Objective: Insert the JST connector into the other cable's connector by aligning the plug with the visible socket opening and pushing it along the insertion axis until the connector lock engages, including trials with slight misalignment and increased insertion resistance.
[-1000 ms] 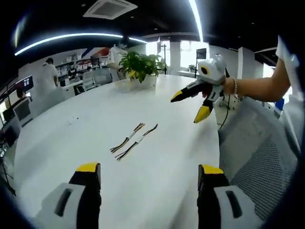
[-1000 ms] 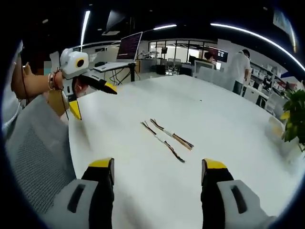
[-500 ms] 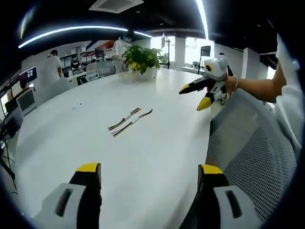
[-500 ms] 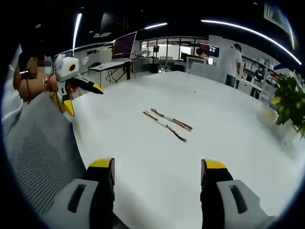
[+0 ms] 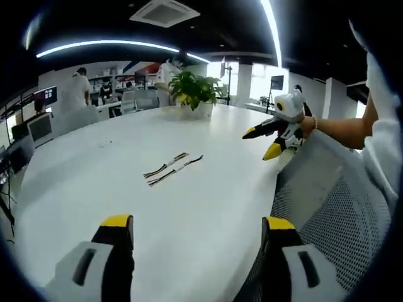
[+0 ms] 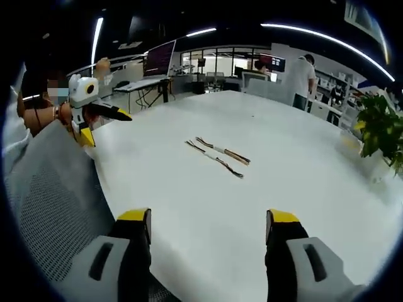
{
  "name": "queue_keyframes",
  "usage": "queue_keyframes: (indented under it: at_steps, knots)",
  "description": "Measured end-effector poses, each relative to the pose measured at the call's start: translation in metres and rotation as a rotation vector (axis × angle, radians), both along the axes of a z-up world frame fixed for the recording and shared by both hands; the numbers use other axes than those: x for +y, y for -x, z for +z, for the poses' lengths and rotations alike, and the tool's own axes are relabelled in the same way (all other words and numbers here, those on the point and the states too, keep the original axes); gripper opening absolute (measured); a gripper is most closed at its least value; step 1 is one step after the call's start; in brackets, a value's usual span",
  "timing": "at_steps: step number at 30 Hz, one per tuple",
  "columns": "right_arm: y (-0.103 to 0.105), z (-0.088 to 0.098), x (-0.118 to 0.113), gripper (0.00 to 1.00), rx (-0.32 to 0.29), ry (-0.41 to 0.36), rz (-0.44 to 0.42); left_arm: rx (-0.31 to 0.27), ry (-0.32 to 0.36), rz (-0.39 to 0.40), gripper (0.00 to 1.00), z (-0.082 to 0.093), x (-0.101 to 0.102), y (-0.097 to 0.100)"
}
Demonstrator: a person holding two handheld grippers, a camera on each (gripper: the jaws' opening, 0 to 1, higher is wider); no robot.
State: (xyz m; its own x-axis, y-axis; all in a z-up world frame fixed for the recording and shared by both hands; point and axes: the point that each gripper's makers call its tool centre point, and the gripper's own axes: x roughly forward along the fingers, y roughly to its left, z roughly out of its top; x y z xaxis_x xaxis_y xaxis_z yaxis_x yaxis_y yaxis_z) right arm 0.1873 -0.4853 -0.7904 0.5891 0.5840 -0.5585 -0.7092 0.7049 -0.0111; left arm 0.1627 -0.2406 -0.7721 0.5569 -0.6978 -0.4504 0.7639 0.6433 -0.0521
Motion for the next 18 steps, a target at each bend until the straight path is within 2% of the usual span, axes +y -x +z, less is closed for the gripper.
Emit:
queue_keyframes:
  at_steps: [18]
  knots:
    - [0.0073,-0.0024,-0.0085,0.72,0.004,-0.006,-0.032,-0.011,-0.003,-0.011,0.82,-0.0004,-0.0043,0.0007]
